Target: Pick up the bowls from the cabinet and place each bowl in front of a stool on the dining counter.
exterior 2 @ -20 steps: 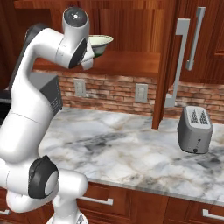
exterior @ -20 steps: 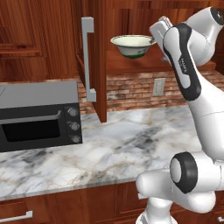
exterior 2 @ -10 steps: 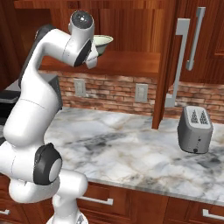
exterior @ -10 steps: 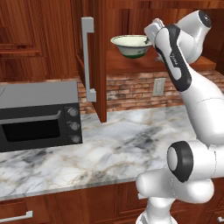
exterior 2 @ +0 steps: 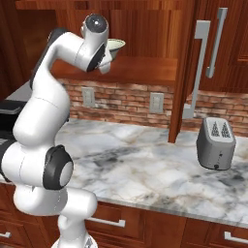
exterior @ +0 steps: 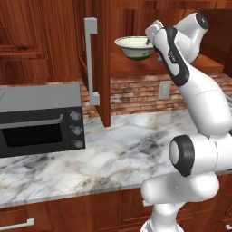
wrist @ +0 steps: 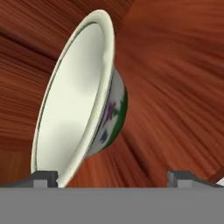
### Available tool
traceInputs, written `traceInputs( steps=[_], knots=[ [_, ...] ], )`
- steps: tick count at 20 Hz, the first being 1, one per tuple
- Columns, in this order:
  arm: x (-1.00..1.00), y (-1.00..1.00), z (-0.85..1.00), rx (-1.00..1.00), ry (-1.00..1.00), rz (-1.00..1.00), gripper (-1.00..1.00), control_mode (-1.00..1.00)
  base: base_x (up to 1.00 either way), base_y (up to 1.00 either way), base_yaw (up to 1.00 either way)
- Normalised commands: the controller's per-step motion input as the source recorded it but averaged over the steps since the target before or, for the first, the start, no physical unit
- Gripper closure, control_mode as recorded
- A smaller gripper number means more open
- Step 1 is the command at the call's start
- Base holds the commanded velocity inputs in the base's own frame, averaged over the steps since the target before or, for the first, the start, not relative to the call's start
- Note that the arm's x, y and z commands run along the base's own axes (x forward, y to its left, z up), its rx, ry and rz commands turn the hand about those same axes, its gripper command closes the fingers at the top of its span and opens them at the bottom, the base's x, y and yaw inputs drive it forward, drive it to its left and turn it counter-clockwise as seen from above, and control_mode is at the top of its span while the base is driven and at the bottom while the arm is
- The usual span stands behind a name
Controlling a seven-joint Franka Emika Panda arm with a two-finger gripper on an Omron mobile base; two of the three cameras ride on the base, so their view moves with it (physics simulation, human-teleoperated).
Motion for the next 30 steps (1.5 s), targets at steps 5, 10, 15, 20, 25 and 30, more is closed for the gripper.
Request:
traceInputs(
  steps=[5, 10, 15, 20, 25, 30],
  knots=[
    [0.4, 0.0, 0.0, 0.0, 0.04, 0.0, -1.0, -1.0, 0.0, 0.0, 0.0],
    [0.35, 0.0, 0.0, 0.0, 0.05, 0.0, -1.0, -1.0, 0.0, 0.0, 0.0],
    [0.28, 0.0, 0.0, 0.0, 0.05, 0.0, -1.0, -1.0, 0.0, 0.0, 0.0],
    [0.26, 0.0, -0.07, 0.0, 0.02, 0.0, -1.0, -1.0, 0.0, 0.0, 0.0],
    [0.1, 0.0, -0.19, 0.0, 0.01, 0.0, -1.0, -1.0, 0.0, 0.0, 0.0],
    [0.04, 0.0, -0.27, 0.0, 0.0, 0.0, -1.0, -1.0, 0.0, 0.0, 0.0]
  ],
)
